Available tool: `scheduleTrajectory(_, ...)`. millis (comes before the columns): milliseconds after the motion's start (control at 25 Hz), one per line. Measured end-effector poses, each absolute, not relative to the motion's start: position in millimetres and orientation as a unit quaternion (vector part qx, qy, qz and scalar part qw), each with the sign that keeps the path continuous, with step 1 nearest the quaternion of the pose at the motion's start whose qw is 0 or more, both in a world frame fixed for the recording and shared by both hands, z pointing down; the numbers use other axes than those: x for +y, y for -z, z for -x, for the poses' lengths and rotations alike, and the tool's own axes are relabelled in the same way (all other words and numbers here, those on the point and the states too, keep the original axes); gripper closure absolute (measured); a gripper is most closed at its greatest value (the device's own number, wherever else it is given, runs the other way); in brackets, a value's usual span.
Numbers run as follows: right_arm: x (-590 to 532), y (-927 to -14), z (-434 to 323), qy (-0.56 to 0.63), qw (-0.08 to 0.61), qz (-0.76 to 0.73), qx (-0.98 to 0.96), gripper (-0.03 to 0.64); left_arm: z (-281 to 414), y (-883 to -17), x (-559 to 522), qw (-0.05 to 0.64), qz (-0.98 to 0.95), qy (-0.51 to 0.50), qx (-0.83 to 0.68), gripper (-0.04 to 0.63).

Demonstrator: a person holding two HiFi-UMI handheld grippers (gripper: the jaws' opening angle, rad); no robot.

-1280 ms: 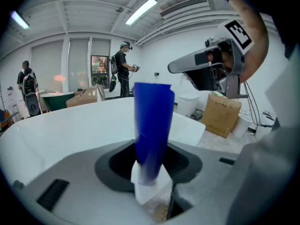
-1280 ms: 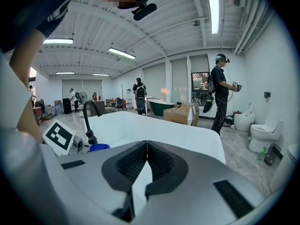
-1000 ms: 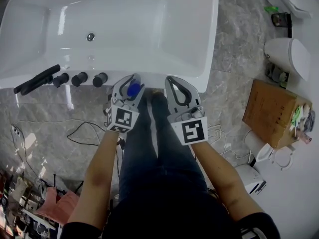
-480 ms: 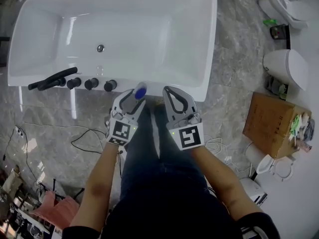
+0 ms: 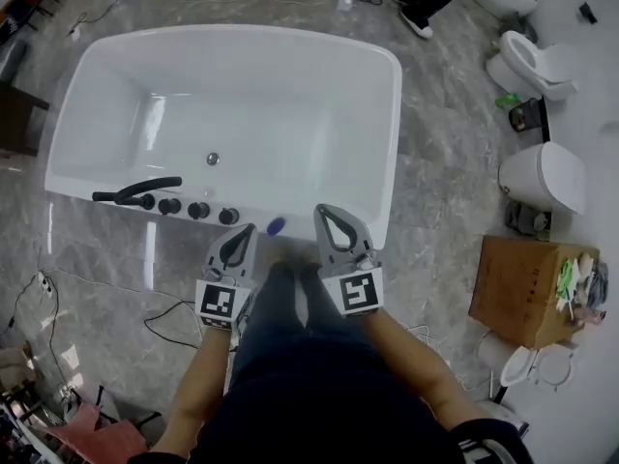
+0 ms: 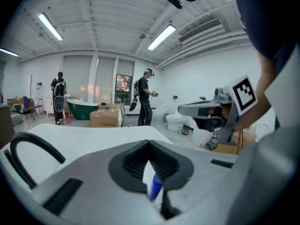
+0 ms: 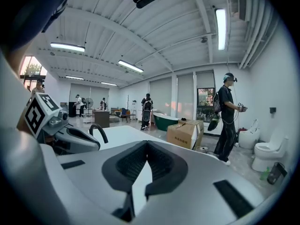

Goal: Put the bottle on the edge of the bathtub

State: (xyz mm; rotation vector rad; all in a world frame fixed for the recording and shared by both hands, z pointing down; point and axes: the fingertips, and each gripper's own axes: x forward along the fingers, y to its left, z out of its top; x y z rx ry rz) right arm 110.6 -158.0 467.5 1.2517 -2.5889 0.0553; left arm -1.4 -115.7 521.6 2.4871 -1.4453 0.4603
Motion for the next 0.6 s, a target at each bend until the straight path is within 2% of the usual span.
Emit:
scheduleTrajectory(200, -174.6, -408.1, -131.8, 0.006, 0.086, -0.475, -0.876, 0.601, -0.6, -440.3, -147.3, 0.068, -0.851, -0.097, -0.511, 0.595)
scheduleTrajectory(400, -182.1, -341.1, -178.3, 0.039, 0.056, -0.542, -0.838, 0.601, -34.6, -346.7, -174.2, 0.001, -0.863, -0.050, -0.502, 0.595)
scheduleTrajectory(600, -185.2, -274.9, -228.1, 0.062, 0.023, -0.600, -0.797, 0.601, -59.0, -275.6, -192.7, -0.013, -0.866, -0.021, -0.499, 0.595)
